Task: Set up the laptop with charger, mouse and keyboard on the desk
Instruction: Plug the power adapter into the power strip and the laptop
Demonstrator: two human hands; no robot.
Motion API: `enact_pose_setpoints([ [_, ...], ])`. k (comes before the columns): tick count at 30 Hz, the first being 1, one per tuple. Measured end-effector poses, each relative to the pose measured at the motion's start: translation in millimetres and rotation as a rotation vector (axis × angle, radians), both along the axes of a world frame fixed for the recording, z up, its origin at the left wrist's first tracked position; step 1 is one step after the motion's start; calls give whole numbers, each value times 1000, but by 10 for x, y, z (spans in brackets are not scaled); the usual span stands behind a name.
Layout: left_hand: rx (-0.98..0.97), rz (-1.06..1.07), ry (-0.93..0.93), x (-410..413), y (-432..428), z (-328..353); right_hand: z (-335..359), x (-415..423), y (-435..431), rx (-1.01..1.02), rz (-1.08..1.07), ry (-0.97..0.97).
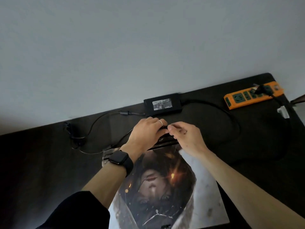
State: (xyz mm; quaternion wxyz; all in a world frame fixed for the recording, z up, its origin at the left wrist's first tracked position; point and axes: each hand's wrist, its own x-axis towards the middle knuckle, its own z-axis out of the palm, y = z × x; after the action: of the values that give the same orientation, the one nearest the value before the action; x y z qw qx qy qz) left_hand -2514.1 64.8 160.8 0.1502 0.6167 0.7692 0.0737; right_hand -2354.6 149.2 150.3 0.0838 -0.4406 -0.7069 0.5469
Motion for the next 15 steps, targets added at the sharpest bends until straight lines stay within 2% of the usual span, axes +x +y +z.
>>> enact_pose_setpoints([
  [2,-82,98,-62,8,9,-72,-82,39,77,194,78,-67],
  [5,-218,287,-143,-92,-28,-222,-90,95,198,437,400,-353],
  [7,-273,388,-194,-198,-95,-316,-49,94,216,464,638,-515],
  [9,-295,429,-262,-270,-155,-351,-12,28,210,458,778,-591],
  [12,-338,429,-312,-267,-169,-310,16,-148,249,431,858,-655],
  [15,-397,401,-260,-222,-95,-254,25,-251,305,412,935,-703],
])
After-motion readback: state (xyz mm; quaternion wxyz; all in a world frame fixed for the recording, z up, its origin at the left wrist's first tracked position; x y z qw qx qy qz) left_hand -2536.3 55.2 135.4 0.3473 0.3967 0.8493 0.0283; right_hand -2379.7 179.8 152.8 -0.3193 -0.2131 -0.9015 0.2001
